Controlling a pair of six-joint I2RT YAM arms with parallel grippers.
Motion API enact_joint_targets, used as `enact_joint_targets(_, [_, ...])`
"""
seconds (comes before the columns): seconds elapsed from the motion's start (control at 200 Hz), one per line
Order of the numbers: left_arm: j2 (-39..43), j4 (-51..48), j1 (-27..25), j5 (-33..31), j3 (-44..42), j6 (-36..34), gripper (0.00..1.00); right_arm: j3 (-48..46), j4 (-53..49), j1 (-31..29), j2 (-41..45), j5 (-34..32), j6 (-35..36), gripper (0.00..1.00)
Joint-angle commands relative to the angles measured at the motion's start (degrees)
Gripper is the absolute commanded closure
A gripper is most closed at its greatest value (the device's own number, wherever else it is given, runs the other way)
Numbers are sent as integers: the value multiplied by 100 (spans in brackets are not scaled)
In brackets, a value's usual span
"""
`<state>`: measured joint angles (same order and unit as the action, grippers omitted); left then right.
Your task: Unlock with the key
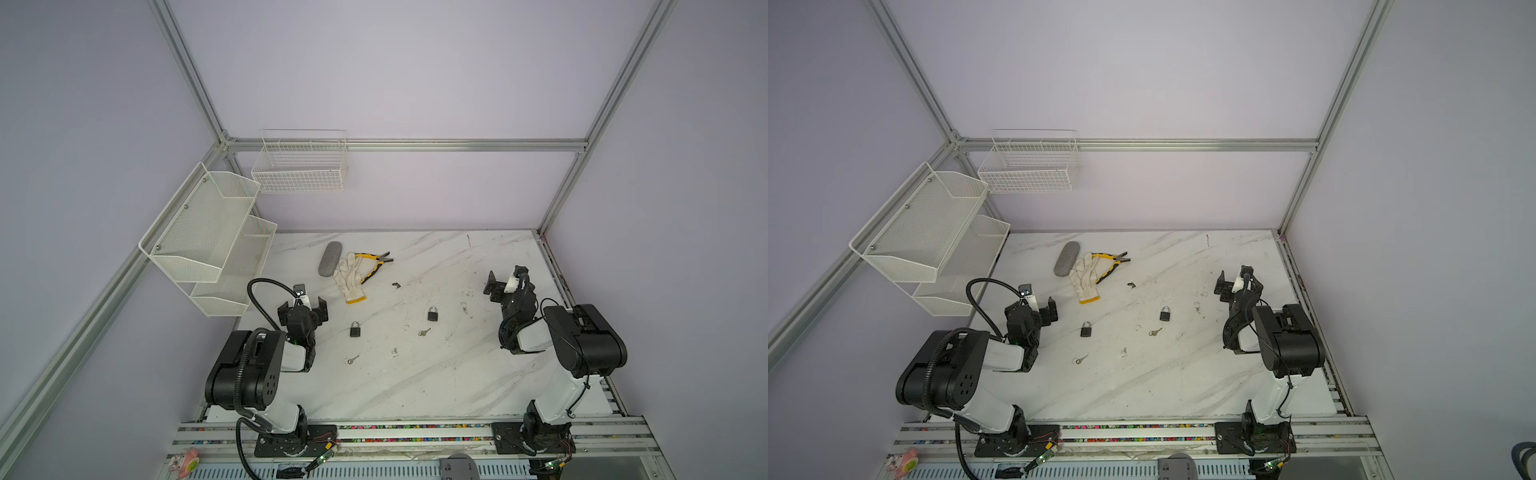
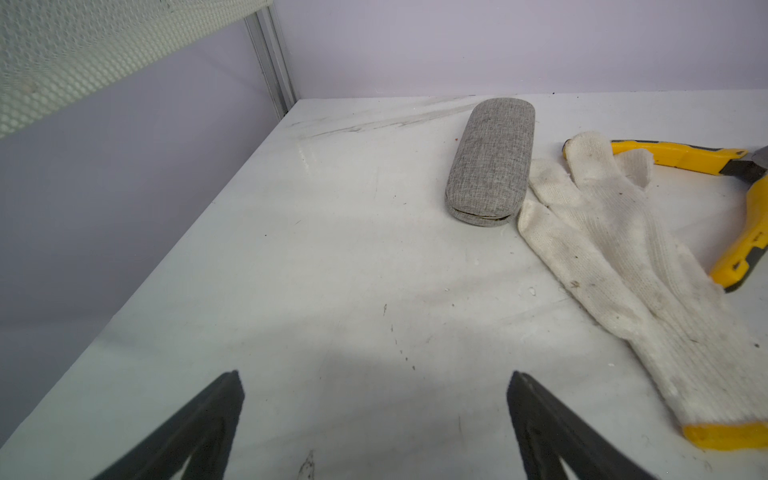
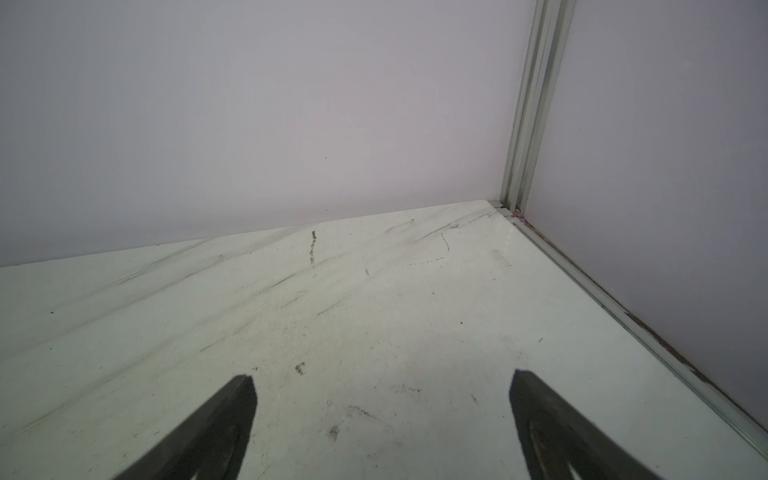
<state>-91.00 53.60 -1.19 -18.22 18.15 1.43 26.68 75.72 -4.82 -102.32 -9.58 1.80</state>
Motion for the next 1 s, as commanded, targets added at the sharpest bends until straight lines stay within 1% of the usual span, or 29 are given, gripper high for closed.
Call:
enact_joint_targets(0.0, [65,292,23,-50,279,39,0,6,302,-21,45,11,79,2])
enact_joint_targets(0.51, [78,299,22,-46,267,44,0,-71,428,-22,106,84,80,3])
enact_joint_targets(0.63, [307,221,23,49,214,15,0,-126,395,-19,258,-64,20,2])
enact_joint_targets(0.73, [687,-122,23,139,213,-6,0,41,-181,-17,549,-41,38,3])
enact_joint_targets(0.805, [949,-353,22,370,208,-102,0,142,-576,-19,792,-86,12,3])
enact_joint_targets(0.825, [1168,-422,22,404,199,-108,0,159,-646,-17,869,-95,5,3])
enact_joint_targets(0.89, [1512,-729,22,392,210,-54,0,223,-976,-19,1142,-129,-62,3])
enact_joint_targets(0.945, [1809,-1062,25,337,254,77,0,339,-1374,-19,1345,-224,-242,3])
enact_joint_targets(0.995, [2084,-1401,31,314,331,286,0,494,-1855,-19,1574,-276,-695,3])
